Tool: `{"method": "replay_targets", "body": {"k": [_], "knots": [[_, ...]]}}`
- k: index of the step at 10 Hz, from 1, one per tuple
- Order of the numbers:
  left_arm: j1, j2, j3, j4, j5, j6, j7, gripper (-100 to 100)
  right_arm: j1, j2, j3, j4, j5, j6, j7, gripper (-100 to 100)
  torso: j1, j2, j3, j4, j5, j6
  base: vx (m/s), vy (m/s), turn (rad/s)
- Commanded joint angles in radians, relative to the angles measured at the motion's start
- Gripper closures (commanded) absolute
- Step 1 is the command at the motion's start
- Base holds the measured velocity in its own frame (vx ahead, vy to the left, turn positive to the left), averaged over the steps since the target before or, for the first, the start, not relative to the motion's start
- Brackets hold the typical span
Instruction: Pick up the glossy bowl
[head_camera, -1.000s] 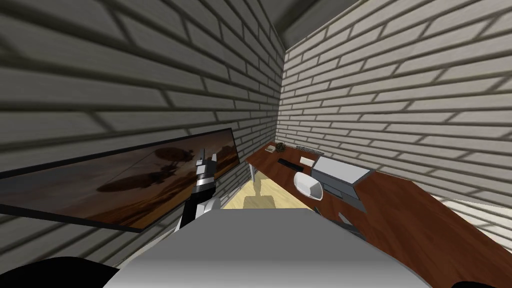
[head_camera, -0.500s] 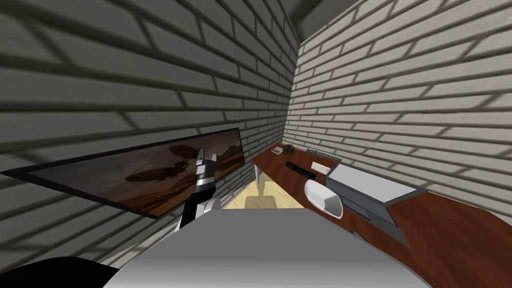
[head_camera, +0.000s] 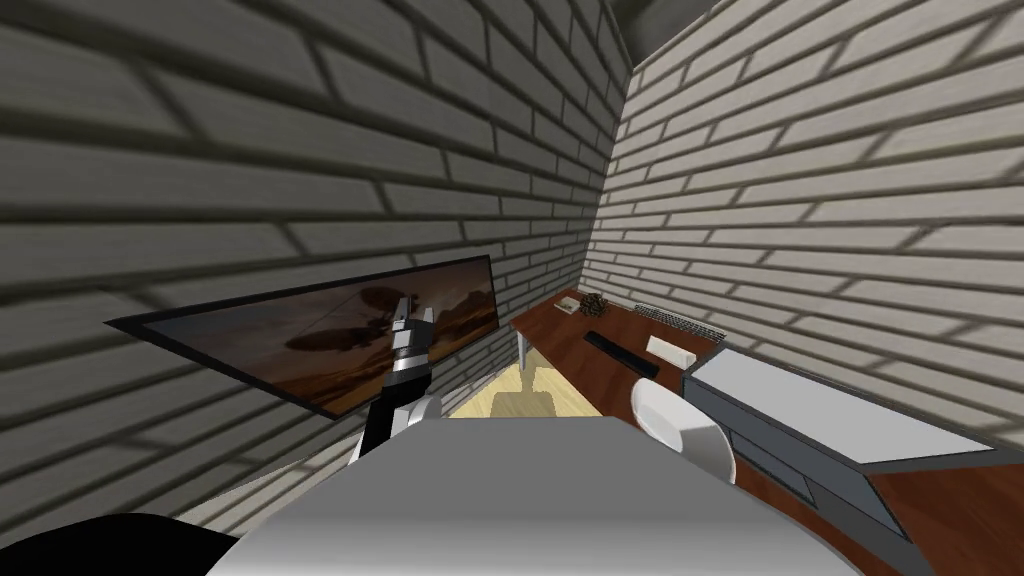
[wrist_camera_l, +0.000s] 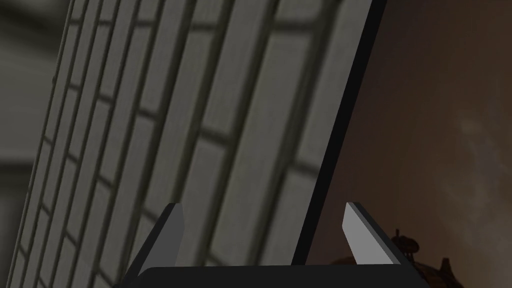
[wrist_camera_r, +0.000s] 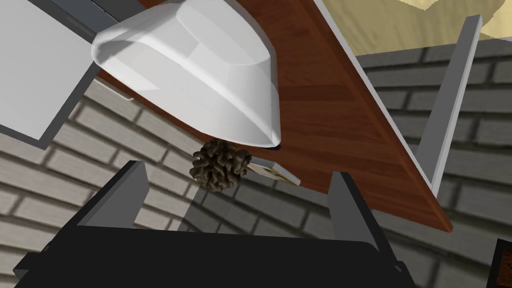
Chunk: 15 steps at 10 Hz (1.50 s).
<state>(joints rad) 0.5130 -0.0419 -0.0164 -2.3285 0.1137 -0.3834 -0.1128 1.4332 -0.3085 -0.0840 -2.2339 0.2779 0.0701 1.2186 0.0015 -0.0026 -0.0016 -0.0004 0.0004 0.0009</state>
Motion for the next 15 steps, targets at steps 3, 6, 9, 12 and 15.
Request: {"method": "replay_targets", "body": {"k": [3,6,9,12,15], "knots": [[0.000,0.000,0.000,0.000,0.000,0.000,0.000,0,0.036,-0.039,-0.001,0.037,-0.015,0.080,0.097,-100,0.000,0.000,0.000,0.000,0.000,0.000,0.075,0.008,0.210],[0.000,0.000,0.000,0.000,0.000,0.000,0.000,0,0.066,-0.080,-0.004,0.063,-0.037,0.154,0.169,-100,-0.001,-0.001,-0.001,0.000,0.000,0.000,0.087,-0.011,0.247],[0.000,0.000,0.000,0.000,0.000,0.000,0.000,0,0.087,-0.116,-0.002,0.089,-0.060,0.219,0.229,-100,0.000,0.000,0.000,0.000,0.000,0.000,0.069,-0.010,0.197],[0.000,0.000,0.000,0.000,0.000,0.000,0.000,0,0.098,-0.145,0.004,0.116,-0.084,0.280,0.278,-100,-0.001,0.000,0.000,0.000,0.000,0.000,0.062,-0.015,0.216],[0.000,0.000,0.000,0.000,0.000,0.000,0.000,0,0.100,-0.175,0.022,0.154,-0.117,0.347,0.329,-100,-0.002,-0.001,-0.001,0.000,0.000,0.000,0.076,-0.033,0.220]]}}
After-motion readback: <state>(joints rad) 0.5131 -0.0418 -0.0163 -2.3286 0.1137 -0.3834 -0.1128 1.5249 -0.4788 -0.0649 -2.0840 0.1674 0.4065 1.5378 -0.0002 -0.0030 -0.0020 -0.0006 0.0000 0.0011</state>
